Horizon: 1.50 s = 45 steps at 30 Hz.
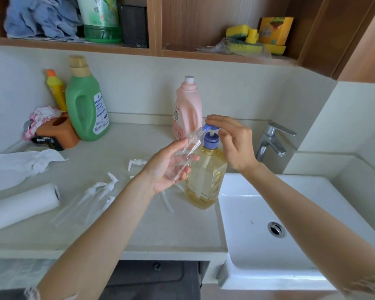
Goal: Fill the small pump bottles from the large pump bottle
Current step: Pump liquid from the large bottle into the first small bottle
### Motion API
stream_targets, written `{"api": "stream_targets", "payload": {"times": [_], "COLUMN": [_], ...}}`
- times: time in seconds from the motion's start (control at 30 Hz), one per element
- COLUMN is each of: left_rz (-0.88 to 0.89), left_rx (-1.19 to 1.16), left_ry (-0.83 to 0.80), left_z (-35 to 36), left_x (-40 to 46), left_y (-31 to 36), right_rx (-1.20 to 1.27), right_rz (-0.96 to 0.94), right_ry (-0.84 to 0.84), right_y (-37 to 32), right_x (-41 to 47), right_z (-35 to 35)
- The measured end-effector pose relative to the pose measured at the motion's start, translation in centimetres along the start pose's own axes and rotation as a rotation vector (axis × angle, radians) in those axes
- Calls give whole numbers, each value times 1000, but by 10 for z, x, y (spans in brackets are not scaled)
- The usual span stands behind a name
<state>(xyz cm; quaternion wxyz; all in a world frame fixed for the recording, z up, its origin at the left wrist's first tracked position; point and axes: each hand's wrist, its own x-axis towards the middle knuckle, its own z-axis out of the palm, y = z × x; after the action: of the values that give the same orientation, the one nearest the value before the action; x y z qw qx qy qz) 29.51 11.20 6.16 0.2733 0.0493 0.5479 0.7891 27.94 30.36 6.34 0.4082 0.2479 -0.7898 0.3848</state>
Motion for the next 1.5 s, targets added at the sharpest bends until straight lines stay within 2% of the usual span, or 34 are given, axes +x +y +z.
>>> {"api": "stream_targets", "payload": {"times": [0.17, 0.33, 0.5, 0.57, 0.67, 0.77, 0.87, 1.03, 1.3, 1.43, 1.5], "left_rz": [13, -6, 4, 8, 12, 19, 30, 47, 89, 94, 93], "left_rx": [43, 54, 41, 34, 47, 42, 47, 60, 83, 96, 110], "left_ry": [24, 36, 20, 22, 40, 47, 55, 69, 95, 90, 91], "left_z": [1, -1, 0, 0, 0, 1, 0, 1, 2, 2, 2], "left_x": [7, 7, 5, 7, 8, 9, 9, 9, 10, 8, 8], "left_y": [2, -2, 4, 7, 9, 8, 7, 4, 4, 5, 7], "right_rx": [44, 28, -77, -16, 208, 385, 384, 298, 220, 140, 117], "right_rz": [-4, -5, -61, 94, 441, 536, 532, 448, 503, 428, 364], "right_ry": [92, 74, -81, -184, -449, -579, -609, -561, -519, -627, -587], "right_y": [8, 14, 9, 11, 16, 24, 28, 32, 31, 25, 16], "right_x": [-13, -24, 2, 15, 20, 11, 10, 11, 11, 17, 26], "right_z": [13, 19, -6, -18, -28, -25, -20, -15, -14, -22, -30]}}
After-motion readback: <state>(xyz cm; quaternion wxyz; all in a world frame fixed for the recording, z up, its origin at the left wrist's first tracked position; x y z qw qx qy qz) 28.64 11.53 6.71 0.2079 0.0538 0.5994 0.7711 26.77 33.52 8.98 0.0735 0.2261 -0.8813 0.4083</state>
